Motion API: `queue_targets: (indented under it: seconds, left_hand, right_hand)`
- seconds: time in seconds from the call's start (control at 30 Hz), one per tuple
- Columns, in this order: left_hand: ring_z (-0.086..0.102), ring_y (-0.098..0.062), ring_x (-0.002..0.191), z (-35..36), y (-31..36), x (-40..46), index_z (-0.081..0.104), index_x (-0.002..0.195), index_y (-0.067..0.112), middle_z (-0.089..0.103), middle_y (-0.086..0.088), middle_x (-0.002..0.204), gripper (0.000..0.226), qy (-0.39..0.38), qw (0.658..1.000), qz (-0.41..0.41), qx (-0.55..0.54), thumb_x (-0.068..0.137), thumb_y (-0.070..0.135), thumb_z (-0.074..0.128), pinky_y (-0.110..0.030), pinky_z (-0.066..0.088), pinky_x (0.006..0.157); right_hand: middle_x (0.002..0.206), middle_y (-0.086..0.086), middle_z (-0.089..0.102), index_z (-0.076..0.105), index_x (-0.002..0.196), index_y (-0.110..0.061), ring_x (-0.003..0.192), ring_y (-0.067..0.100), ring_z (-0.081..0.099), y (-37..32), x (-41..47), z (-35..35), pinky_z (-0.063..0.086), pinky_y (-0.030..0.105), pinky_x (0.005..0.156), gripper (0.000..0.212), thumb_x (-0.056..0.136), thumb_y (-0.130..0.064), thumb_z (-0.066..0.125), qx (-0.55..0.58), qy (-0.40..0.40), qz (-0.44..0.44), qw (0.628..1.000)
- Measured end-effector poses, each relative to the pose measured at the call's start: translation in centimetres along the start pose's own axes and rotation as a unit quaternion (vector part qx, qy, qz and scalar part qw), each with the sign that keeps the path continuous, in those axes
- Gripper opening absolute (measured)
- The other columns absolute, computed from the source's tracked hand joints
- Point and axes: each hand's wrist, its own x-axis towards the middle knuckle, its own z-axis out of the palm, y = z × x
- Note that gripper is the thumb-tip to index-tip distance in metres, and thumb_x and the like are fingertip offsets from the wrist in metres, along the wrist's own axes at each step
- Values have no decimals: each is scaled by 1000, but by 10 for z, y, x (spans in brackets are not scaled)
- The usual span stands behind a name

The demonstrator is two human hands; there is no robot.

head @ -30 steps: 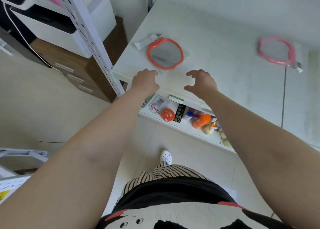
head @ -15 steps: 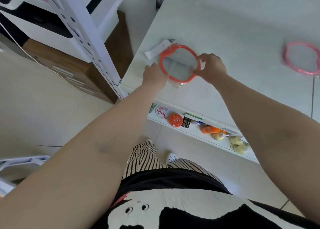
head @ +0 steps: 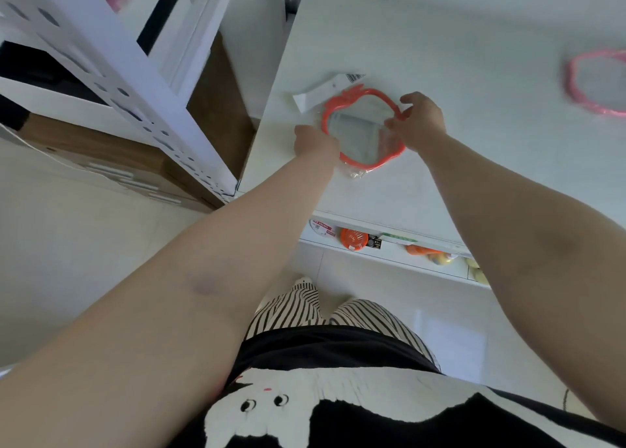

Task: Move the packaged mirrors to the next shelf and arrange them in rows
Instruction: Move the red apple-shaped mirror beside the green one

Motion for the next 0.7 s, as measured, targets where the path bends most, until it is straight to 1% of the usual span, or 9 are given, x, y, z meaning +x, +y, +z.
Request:
queue_targets:
  seconds: [0.1, 0.17, 0.27, 0.33, 0.4, 0.47, 0.53, 0.6, 0.7]
  left_hand:
    - [68, -31, 100, 6, -4, 5, 65, 107, 0, 69, -20, 110, 30, -25, 1000, 12, -9, 77, 3, 67, -41, 55, 87]
    - [66, -25, 85, 7, -6, 1, 70, 99, 3, 71, -19, 102, 24, -54, 998, 18, -28, 75, -2, 69, -39, 55, 87]
    - [60, -22, 76, 12, -7, -12, 71, 95, 8, 66, -13, 84, 20, -99, 992, 52, -53, 77, -2, 69, -40, 56, 82]
    - [56, -19, 67, 19, -3, -28, 70, 97, 8, 61, -4, 72, 17, -117, 990, 74, -40, 80, 3, 69, -28, 52, 65]
    - [51, -14, 60, 31, 2, -46, 68, 81, 12, 56, 2, 65, 3, -125, 988, 87, -19, 81, 11, 71, -21, 42, 55]
    - [49, -11, 57, 49, 6, -65, 64, 72, 16, 55, 3, 64, 13, -135, 986, 99, -14, 80, 15, 73, -21, 39, 54]
    - [50, -10, 56, 70, 8, -89, 67, 89, 12, 58, 1, 68, 8, -145, 983, 107, -25, 82, 12, 70, -21, 41, 54]
    - [50, -10, 55, 96, 7, -114, 66, 107, 6, 59, -1, 71, 23, -169, 979, 109, -42, 84, 6, 64, -20, 41, 52]
    - [52, -12, 56, 133, -1, -158, 63, 115, 11, 60, 0, 71, 29, -209, 971, 93, -62, 87, 6, 59, -22, 41, 51]
  right_hand:
    - [125, 5, 61, 50, 134, -15, 114, 24, 59, 12, -9, -3, 49, 37, 97, 55, 82, -22, 69, 39, 10, 46, 998]
    - [116, 7, 65, 58, 126, -10, 105, 24, 63, 23, -17, -8, 53, 33, 89, 47, 80, -16, 68, 68, 21, 71, 995]
    - [98, 6, 66, 66, 115, -7, 89, 22, 62, 43, -34, -19, 53, 30, 79, 36, 80, -14, 69, 116, 33, 97, 988]
    - [101, 6, 68, 67, 113, -8, 89, 21, 63, 60, -46, -30, 51, 29, 76, 34, 80, -14, 69, 150, 51, 111, 981]
    - [100, 6, 68, 67, 112, -9, 88, 21, 62, 78, -59, -44, 49, 28, 74, 32, 80, -13, 68, 177, 70, 123, 974]
    - [94, 4, 65, 66, 111, -10, 84, 20, 61, 96, -74, -61, 47, 28, 67, 31, 80, -13, 68, 207, 92, 134, 965]
    - [93, 4, 66, 63, 110, -14, 78, 20, 61, 119, -90, -80, 43, 25, 55, 31, 79, -14, 69, 234, 124, 144, 954]
    - [86, 2, 65, 62, 108, -16, 67, 17, 59, 145, -109, -101, 37, 22, 45, 29, 80, -15, 69, 251, 151, 156, 943]
    - [71, -3, 60, 62, 105, -16, 56, 13, 54, 189, -143, -131, 38, 19, 40, 25, 81, -17, 68, 273, 173, 173, 930]
